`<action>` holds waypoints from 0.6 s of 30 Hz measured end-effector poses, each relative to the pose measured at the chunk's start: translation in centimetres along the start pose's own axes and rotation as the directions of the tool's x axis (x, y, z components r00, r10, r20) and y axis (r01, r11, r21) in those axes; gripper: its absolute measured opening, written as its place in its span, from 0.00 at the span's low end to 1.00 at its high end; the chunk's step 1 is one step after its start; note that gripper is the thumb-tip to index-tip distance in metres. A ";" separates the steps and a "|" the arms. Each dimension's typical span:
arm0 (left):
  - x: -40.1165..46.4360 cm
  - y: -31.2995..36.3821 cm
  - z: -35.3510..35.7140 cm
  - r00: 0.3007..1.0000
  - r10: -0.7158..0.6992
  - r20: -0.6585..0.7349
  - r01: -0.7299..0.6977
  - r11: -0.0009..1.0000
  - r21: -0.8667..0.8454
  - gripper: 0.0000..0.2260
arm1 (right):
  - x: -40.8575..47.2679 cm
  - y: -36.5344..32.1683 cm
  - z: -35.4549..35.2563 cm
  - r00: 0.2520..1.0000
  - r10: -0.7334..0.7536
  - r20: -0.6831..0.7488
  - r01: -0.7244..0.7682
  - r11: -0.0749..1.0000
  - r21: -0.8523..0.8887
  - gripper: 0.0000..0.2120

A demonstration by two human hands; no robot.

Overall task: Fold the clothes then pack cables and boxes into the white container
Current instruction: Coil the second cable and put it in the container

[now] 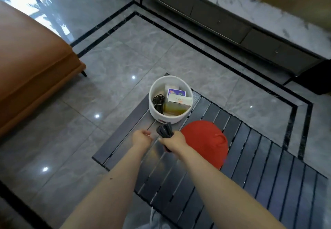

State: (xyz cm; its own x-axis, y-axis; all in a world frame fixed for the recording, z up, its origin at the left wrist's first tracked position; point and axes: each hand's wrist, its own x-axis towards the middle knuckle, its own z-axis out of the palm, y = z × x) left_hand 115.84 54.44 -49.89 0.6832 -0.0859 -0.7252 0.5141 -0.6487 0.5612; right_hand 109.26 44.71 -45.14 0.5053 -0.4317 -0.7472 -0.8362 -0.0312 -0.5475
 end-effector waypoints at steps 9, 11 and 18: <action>6.4 -3.3 4.2 0.970 0.104 -0.218 -0.052 0.971 0.231 0.07 | 5.4 3.1 0.9 0.998 0.039 -0.045 -0.038 0.999 0.028 0.17; 7.2 -4.1 5.2 0.966 0.126 -0.225 -0.052 0.949 0.310 0.06 | 6.1 3.9 1.3 0.997 0.058 -0.046 -0.057 0.998 0.034 0.17; 7.7 -4.7 5.3 0.967 0.147 -0.206 -0.048 0.907 0.418 0.07 | 5.6 4.4 2.0 0.995 0.075 -0.061 -0.072 0.996 0.051 0.17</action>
State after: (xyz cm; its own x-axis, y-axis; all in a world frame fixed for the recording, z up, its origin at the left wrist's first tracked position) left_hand 115.92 52.78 -60.24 0.8433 -0.0222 -0.5369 0.2166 -0.9004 0.3774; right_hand 108.85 43.93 -52.50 0.4271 -0.4871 -0.7618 -0.8584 0.0463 -0.5109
